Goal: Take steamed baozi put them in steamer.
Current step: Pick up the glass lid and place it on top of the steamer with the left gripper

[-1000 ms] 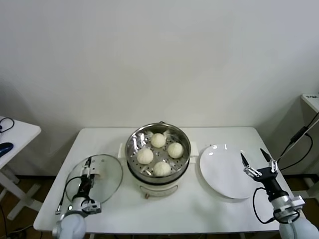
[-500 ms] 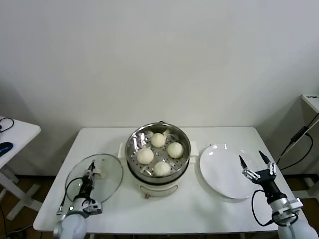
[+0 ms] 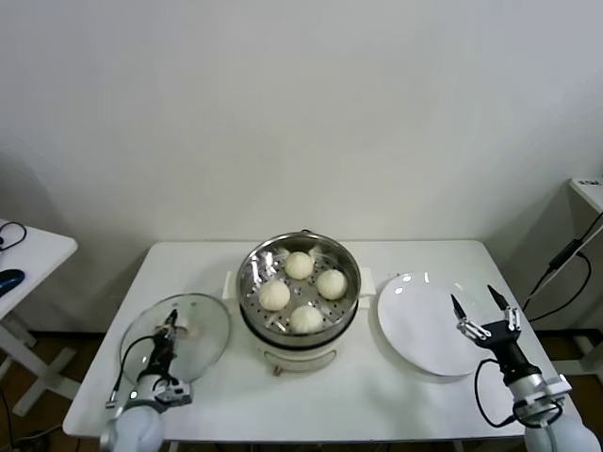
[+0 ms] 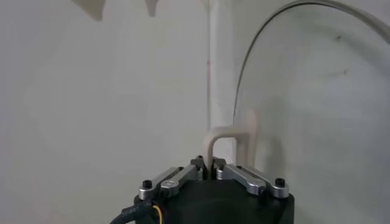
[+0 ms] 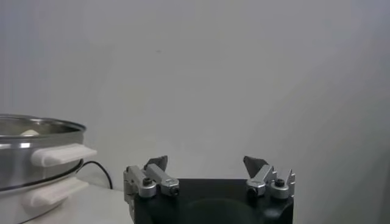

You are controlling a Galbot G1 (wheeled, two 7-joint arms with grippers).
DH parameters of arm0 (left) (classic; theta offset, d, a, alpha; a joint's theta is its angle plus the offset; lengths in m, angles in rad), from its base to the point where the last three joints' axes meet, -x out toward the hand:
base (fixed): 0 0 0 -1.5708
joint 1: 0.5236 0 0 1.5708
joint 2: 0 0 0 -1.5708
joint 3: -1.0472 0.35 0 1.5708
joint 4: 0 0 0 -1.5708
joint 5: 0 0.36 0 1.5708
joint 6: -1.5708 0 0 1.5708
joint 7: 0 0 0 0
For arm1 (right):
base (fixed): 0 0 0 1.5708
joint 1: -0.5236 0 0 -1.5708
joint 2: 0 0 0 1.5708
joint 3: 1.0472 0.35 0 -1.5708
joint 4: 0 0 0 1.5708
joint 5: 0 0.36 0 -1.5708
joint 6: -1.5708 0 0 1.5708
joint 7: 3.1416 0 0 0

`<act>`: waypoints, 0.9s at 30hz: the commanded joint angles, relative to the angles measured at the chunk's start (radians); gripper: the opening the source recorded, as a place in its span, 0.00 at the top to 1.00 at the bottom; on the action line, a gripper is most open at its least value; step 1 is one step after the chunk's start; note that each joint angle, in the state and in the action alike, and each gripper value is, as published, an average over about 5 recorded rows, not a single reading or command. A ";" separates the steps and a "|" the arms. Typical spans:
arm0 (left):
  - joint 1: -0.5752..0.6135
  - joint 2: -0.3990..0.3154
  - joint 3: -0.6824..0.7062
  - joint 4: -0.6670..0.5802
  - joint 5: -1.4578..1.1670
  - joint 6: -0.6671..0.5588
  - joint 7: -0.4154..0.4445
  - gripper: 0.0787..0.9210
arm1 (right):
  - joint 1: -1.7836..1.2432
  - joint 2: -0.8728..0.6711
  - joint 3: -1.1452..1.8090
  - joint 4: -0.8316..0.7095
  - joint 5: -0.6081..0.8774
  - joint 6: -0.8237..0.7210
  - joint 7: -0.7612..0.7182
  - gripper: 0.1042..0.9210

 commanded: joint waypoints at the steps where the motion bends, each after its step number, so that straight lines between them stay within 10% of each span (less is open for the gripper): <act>1: 0.088 0.008 0.019 -0.178 -0.040 0.145 -0.048 0.91 | 0.002 -0.008 -0.001 -0.006 0.003 0.002 -0.001 0.12; 27: 0.230 0.070 0.228 -0.744 0.061 0.583 0.138 0.91 | 0.136 -0.131 -0.139 -0.173 0.029 0.007 0.008 0.12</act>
